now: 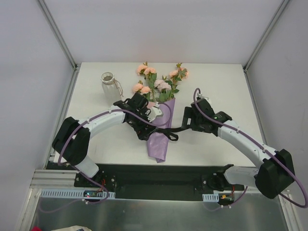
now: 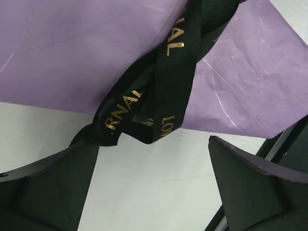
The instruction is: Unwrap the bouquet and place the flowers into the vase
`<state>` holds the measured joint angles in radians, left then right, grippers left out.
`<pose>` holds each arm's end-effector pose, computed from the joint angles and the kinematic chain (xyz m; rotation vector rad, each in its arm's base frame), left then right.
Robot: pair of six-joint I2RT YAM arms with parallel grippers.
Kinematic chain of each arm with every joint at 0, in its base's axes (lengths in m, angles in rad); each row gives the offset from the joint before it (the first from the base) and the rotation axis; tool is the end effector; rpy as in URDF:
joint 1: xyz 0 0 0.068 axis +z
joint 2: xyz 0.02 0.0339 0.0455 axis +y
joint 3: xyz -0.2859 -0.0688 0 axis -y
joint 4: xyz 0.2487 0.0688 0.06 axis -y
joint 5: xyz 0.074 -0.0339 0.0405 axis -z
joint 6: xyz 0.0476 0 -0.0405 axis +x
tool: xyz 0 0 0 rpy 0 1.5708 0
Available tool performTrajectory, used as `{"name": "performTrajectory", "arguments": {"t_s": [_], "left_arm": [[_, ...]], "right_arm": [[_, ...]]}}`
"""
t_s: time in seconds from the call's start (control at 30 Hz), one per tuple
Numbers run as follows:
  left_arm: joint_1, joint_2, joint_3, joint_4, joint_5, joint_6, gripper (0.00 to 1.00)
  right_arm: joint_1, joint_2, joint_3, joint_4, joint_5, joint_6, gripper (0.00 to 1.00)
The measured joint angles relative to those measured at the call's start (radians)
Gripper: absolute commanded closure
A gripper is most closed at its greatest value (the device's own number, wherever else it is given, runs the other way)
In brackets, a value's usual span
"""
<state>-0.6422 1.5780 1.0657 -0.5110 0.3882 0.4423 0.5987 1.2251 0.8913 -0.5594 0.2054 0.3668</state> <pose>0.2532 -0.2119 0.2290 1.4524 2.1349 -0.5765 0.2148 0.1348 0.2637 -0.1946 2.4385 0.1767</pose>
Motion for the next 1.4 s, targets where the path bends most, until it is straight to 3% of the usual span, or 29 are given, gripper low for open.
{"name": "performTrajectory", "arguments": {"t_s": [0.1,0.13,0.2,0.23,0.33,0.37,0.4,0.67,1.07,1.3,1.4], "left_arm": [[0.0,0.018,-0.003,0.032,-0.002,0.0,0.18],[0.0,0.021,-0.003,0.044,-0.002,0.0,0.32],[0.0,0.029,-0.004,0.069,-0.003,-0.003,0.43],[0.0,0.034,-0.005,0.081,-0.003,-0.003,0.59],[0.0,0.047,-0.011,0.111,0.003,-0.003,0.81],[0.0,0.05,-0.014,0.116,0.006,-0.004,0.95],[0.0,0.051,-0.017,0.118,0.009,-0.006,1.0],[0.0,0.03,-0.045,0.138,-0.014,-0.013,1.0],[0.061,-0.178,-0.09,0.103,-0.146,-0.031,1.0],[0.063,-0.179,-0.1,0.08,-0.162,-0.031,0.84],[0.064,-0.174,-0.1,0.067,-0.161,-0.029,0.64]], "right_arm": [[-0.014,-0.018,-0.005,0.001,-0.001,0.009,0.04],[-0.019,-0.024,-0.008,0.0,-0.002,0.011,0.04],[-0.027,-0.03,-0.015,0.002,-0.005,0.016,0.04],[-0.03,-0.031,-0.018,0.003,-0.009,0.018,0.04],[-0.037,-0.028,-0.028,0.01,-0.024,0.027,0.04],[-0.039,-0.024,-0.031,0.014,-0.031,0.033,0.04],[-0.039,-0.02,-0.033,0.019,-0.036,0.038,0.04],[-0.039,0.079,-0.056,0.093,-0.065,0.065,0.03],[-0.031,0.173,-0.072,0.191,-0.074,-0.009,0.04],[0.068,0.243,-0.047,0.242,-0.087,-0.085,0.04],[0.117,0.278,-0.022,0.254,-0.083,-0.153,0.04]]}}
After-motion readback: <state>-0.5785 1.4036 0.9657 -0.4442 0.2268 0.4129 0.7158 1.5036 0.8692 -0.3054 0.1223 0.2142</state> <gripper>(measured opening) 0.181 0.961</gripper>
